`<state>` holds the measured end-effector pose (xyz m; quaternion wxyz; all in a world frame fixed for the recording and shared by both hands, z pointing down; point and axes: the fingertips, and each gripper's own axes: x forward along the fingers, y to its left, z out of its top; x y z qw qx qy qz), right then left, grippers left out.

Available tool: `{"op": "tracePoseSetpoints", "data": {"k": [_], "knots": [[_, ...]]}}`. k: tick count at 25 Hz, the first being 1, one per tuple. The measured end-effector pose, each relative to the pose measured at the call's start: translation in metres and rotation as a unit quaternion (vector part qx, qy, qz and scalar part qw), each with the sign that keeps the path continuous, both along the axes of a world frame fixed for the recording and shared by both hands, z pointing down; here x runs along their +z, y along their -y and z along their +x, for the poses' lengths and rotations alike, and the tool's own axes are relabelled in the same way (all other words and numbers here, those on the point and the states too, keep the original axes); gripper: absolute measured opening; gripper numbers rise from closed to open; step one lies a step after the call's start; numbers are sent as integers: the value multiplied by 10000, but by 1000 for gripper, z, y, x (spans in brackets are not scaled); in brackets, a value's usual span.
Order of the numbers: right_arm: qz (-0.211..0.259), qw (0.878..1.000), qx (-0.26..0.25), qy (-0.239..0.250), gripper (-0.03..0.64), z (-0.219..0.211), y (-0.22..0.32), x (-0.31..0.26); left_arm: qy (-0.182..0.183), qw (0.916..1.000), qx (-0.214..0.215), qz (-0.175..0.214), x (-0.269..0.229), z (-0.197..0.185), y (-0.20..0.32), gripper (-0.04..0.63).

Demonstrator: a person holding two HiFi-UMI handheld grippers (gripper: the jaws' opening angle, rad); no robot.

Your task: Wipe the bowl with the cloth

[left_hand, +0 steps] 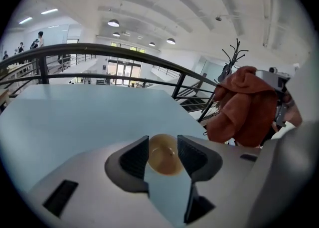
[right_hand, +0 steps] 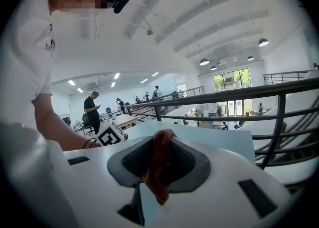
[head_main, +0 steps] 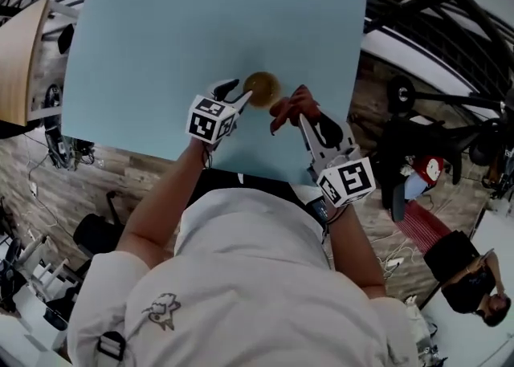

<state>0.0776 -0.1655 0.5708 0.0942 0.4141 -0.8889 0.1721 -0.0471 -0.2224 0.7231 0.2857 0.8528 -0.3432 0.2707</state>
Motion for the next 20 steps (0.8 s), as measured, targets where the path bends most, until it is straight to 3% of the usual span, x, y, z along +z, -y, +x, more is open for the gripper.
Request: {"op": "tracePoseSetpoints", "data": {"k": [5, 15, 20], "knots": [[-202, 9998, -8, 33, 97, 1, 3, 23, 155, 9990, -108, -400, 44, 3, 6, 190], [-455, 9989, -77, 17, 98, -2, -1, 43, 294, 9961, -257, -790, 89, -1, 7, 186], [-528, 9985, -105, 21, 97, -5, -7, 49, 222, 9955, -284, -876, 102, 0, 8, 112]]}}
